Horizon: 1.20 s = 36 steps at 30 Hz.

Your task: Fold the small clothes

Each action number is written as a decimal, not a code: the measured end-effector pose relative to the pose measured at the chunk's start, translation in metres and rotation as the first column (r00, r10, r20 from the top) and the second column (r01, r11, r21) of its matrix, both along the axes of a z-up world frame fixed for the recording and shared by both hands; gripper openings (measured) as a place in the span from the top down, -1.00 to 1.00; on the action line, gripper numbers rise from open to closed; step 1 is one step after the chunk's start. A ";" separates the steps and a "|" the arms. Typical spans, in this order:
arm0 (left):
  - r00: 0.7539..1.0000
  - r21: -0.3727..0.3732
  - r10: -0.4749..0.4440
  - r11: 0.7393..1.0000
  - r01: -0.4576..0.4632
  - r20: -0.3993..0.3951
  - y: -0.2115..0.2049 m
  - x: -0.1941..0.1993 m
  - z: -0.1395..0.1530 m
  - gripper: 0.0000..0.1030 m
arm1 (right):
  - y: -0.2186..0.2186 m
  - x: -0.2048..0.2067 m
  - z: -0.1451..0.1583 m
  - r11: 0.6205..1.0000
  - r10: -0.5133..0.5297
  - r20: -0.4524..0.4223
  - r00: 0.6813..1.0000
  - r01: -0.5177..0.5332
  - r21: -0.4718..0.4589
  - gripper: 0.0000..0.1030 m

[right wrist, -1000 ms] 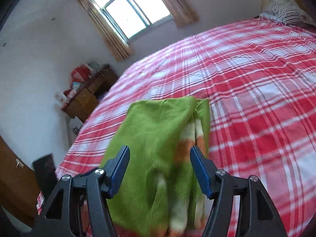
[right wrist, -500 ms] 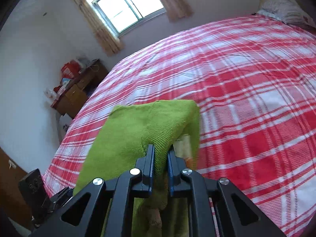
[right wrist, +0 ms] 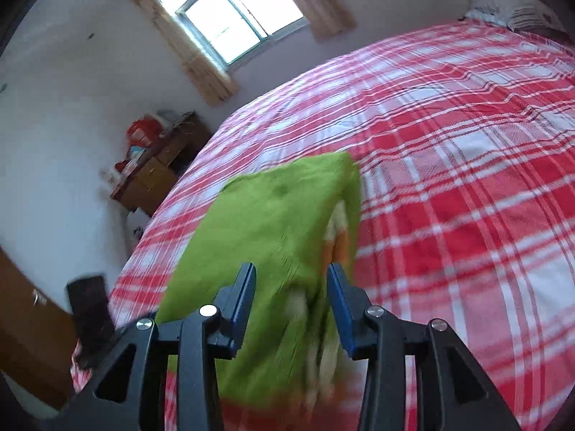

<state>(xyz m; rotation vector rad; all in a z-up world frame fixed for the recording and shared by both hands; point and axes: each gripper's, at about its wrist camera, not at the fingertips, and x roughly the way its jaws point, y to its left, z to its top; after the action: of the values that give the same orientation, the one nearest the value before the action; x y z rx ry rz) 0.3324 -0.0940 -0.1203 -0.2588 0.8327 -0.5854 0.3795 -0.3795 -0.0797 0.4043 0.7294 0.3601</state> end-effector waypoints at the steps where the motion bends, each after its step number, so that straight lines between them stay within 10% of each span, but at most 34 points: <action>1: 1.000 -0.002 0.007 1.000 -0.007 0.001 0.001 0.000 0.000 -1.00 | 0.002 -0.008 -0.001 1.000 0.009 -0.002 1.000 -0.009 -0.012 0.18; 3: 1.000 0.007 0.013 1.000 -0.013 0.003 0.000 0.000 0.001 -1.00 | 0.011 -0.017 -0.010 0.997 0.044 -0.037 0.998 -0.047 -0.058 0.21; 5: 1.000 0.023 0.022 0.999 -0.022 0.008 -0.002 -0.001 0.002 -1.00 | 0.024 -0.022 -0.024 0.986 0.075 -0.075 0.994 -0.085 -0.143 0.81; 19: 0.995 0.133 0.068 0.988 -0.078 0.075 -0.019 0.006 0.021 -1.00 | -0.005 -0.034 -0.041 0.995 -0.027 -0.073 0.997 0.020 -0.096 0.87; 27: 0.993 0.179 0.113 0.977 -0.116 0.031 -0.028 0.036 0.007 -1.00 | 0.029 -0.037 0.023 0.981 0.006 0.120 0.993 0.018 -0.194 0.62; 33: 0.994 0.147 0.109 0.983 -0.110 0.013 -0.026 0.032 0.002 -1.00 | 0.060 0.030 -0.004 0.969 0.109 -0.042 0.993 -0.116 -0.219 0.63; 36: 0.996 0.142 0.086 0.986 -0.086 0.006 -0.030 0.032 0.001 -1.00 | 0.038 0.061 -0.024 0.982 0.048 -0.082 0.995 -0.062 -0.177 1.00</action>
<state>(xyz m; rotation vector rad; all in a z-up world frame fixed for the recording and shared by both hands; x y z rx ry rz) 0.3642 -0.1240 -0.1190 -0.1635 0.8552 -0.4432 0.4406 -0.3418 -0.1037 0.2290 0.8434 0.3290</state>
